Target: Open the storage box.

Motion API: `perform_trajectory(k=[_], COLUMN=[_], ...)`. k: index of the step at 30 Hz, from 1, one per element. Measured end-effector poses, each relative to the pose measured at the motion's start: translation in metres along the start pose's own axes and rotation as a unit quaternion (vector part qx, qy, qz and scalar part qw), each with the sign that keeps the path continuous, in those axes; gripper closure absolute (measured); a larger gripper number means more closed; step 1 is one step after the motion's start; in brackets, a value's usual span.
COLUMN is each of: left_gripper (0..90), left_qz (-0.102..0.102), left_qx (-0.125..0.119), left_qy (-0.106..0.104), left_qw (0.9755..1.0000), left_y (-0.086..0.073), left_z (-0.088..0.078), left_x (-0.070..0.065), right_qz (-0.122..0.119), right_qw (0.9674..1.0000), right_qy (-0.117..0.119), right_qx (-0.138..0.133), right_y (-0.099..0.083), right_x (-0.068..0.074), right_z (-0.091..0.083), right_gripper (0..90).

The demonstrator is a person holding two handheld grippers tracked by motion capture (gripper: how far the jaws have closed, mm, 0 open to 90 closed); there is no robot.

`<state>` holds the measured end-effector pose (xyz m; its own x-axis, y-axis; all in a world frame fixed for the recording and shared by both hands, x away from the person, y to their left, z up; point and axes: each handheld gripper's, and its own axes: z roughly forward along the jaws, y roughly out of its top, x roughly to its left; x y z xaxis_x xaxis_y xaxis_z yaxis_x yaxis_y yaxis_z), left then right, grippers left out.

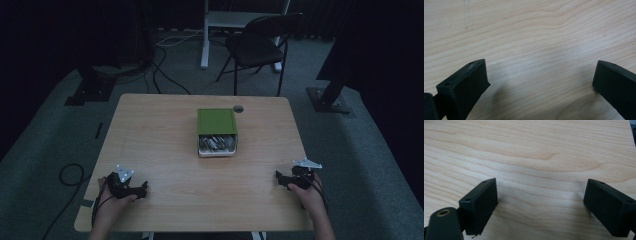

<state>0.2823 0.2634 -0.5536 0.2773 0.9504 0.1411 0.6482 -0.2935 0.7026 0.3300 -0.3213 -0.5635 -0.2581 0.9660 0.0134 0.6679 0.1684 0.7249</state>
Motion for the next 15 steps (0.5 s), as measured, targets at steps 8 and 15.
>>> perform_trajectory(k=[8, 15], left_gripper=[0.6, 0.6], left_qz=[0.024, 0.043], left_qx=[-0.011, -0.016], left_qy=[-0.003, -0.009], left_qw=[0.9996, 0.9989], left_y=[0.01, 0.017], left_z=[0.002, 0.005], left_x=[-0.012, -0.025], right_qz=[0.0, 0.0], right_qw=[1.0, 1.0], right_qy=[0.0, 0.0], right_qx=[0.0, 0.0], right_y=[0.0, 0.0], right_x=[0.0, 0.0], right_z=[0.0, 0.0], right_gripper=[11.7, 11.7])
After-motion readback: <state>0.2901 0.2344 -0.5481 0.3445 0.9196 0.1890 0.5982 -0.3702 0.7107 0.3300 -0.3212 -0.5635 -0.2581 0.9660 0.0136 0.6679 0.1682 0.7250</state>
